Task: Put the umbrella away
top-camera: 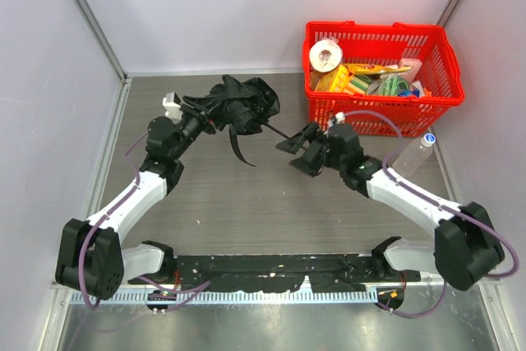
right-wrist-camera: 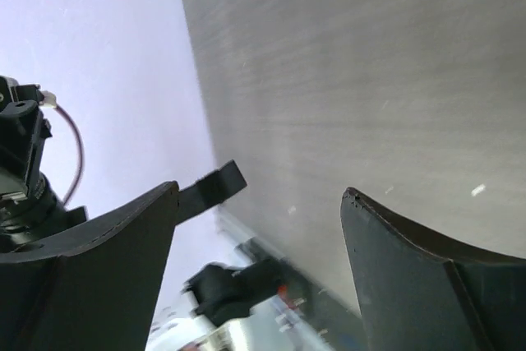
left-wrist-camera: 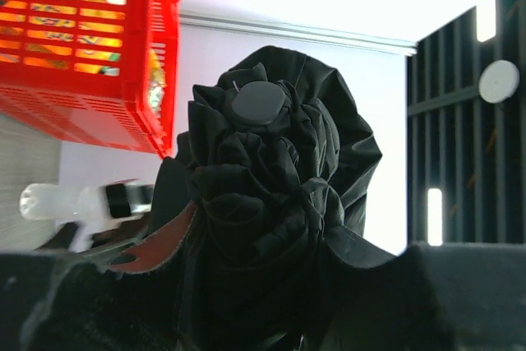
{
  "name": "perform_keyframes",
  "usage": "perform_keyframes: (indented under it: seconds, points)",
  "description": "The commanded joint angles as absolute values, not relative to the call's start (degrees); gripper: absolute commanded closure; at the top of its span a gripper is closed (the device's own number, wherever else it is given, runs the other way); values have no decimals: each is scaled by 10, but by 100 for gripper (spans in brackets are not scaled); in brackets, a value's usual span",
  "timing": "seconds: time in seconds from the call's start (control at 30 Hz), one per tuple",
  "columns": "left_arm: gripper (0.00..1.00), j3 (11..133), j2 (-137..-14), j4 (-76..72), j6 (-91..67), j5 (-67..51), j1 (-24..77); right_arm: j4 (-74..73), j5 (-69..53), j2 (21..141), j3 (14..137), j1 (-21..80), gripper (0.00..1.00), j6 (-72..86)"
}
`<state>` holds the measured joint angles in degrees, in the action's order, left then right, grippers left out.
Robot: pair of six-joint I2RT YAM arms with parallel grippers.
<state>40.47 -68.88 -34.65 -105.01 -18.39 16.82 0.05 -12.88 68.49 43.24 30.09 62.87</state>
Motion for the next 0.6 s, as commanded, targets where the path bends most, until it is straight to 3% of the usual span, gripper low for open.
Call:
perform_keyframes:
  seconds: [0.0, 0.27, 0.57]
  points:
    - [100, 413, -676, -482, -1084, -174, 166, 162, -187, 719, 414, 350, 16, 883]
    - [100, 421, -681, -497, -1085, -169, 166, 279, -115, 746, 354, 431, 16, 1101]
    - [100, 429, -683, -499, -1085, -164, 174, 394, -91, 830, 354, 480, 17, 1201]
